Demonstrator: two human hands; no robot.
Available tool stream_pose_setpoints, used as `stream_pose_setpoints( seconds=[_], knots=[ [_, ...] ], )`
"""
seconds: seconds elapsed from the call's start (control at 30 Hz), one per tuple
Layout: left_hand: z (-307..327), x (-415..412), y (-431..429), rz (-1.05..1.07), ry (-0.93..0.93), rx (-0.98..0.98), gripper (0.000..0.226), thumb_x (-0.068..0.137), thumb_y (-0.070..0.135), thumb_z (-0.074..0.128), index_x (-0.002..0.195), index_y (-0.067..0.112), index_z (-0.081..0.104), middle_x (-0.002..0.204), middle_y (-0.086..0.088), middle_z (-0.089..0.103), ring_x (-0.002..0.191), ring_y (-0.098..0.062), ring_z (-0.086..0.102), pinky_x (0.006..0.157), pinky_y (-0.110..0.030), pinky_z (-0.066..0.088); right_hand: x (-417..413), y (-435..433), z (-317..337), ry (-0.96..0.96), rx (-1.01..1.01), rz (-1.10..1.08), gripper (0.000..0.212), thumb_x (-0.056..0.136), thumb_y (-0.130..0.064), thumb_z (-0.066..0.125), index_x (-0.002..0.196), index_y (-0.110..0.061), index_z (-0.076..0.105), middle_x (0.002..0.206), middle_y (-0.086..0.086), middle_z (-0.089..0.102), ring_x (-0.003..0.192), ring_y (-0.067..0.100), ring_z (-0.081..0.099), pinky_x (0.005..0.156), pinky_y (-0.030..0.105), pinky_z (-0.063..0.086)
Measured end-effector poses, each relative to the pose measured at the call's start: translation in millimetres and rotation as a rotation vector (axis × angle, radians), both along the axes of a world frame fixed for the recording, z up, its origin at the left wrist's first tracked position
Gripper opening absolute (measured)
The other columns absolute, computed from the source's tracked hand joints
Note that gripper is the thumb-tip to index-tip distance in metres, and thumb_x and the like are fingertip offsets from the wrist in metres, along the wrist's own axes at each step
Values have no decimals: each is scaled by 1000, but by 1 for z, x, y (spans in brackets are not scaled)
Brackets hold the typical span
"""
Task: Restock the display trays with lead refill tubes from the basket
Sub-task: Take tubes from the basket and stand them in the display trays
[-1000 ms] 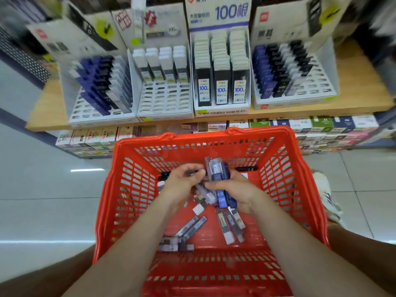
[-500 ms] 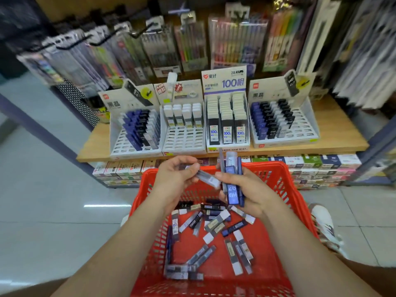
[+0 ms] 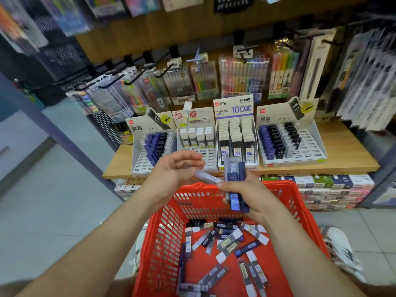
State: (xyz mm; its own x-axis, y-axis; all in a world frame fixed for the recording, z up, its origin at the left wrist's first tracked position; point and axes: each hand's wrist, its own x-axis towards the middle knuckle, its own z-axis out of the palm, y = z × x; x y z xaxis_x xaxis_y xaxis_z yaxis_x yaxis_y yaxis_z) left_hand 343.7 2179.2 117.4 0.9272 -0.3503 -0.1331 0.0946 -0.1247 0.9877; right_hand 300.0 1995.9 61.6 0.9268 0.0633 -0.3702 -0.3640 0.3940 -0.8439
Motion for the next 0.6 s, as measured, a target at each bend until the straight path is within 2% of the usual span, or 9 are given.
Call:
stream_pose_setpoints(
  seconds=[0.07, 0.13, 0.17, 0.23, 0.33, 0.43, 0.5, 0.53, 0.6],
  knots=[
    [5, 3, 2, 42, 45, 77, 19, 90, -3, 56, 99, 7, 69, 106, -14, 70, 88, -28, 68, 80, -35, 57, 5, 5, 5, -78, -131, -54, 31, 79, 6, 74, 97, -15, 60, 71, -1, 65, 52, 8, 60, 52, 24, 51],
    [6, 12, 5, 88, 48, 213, 14, 90, 1, 59, 100, 5, 68, 96, -15, 71, 75, -23, 68, 69, -27, 58, 11, 8, 8, -153, -188, -89, 35, 78, 6, 75, 94, -22, 61, 70, -8, 68, 52, 5, 60, 52, 22, 50],
    [6, 17, 7, 89, 48, 264, 14, 88, 2, 63, 101, 3, 67, 89, -15, 72, 73, -23, 67, 69, -29, 58, 14, 10, 8, -174, -196, -103, 36, 78, 7, 75, 93, -22, 60, 67, -9, 68, 51, 4, 60, 51, 21, 49],
    [8, 29, 14, 48, 54, 355, 15, 83, 3, 70, 97, 4, 66, 80, -17, 72, 73, -27, 66, 76, -37, 56, 21, 11, 6, -168, -163, -162, 33, 78, 7, 75, 90, -19, 58, 60, -10, 66, 51, 5, 60, 52, 22, 49],
    [11, 38, 14, -131, 62, 511, 14, 80, 5, 74, 91, 9, 65, 82, -20, 72, 72, -23, 67, 75, -34, 55, 35, 13, 0, -129, -24, -246, 29, 78, 5, 75, 87, -12, 54, 68, 3, 58, 55, 12, 58, 54, 27, 50],
    [0, 39, 4, -298, 32, 555, 39, 81, 3, 72, 113, 20, 56, 82, -14, 73, 75, -27, 70, 74, -39, 58, 51, 19, -6, -142, -63, -226, 26, 77, 3, 77, 86, -10, 55, 69, 6, 59, 55, 15, 60, 56, 31, 52],
    [-11, 43, 0, -364, -24, 556, 66, 80, 2, 72, 130, 34, 44, 71, -2, 70, 72, -31, 69, 73, -44, 58, 59, 23, -8, -141, -99, -184, 24, 77, 2, 78, 91, -7, 60, 73, 8, 65, 63, 19, 66, 61, 35, 55],
    [-17, 46, -1, -377, -70, 571, 73, 79, 3, 73, 134, 38, 40, 64, 4, 65, 65, -27, 68, 71, -44, 58, 62, 25, -9, -139, -102, -163, 24, 78, 1, 77, 94, -6, 62, 77, 10, 67, 67, 21, 67, 64, 35, 56],
    [-24, 52, 0, -346, -147, 590, 68, 80, 6, 74, 134, 36, 44, 55, 9, 56, 54, -15, 61, 63, -36, 57, 66, 28, -11, -119, -53, -124, 21, 81, -4, 76, 97, -6, 63, 77, 9, 68, 66, 21, 65, 61, 33, 55]
  ],
)
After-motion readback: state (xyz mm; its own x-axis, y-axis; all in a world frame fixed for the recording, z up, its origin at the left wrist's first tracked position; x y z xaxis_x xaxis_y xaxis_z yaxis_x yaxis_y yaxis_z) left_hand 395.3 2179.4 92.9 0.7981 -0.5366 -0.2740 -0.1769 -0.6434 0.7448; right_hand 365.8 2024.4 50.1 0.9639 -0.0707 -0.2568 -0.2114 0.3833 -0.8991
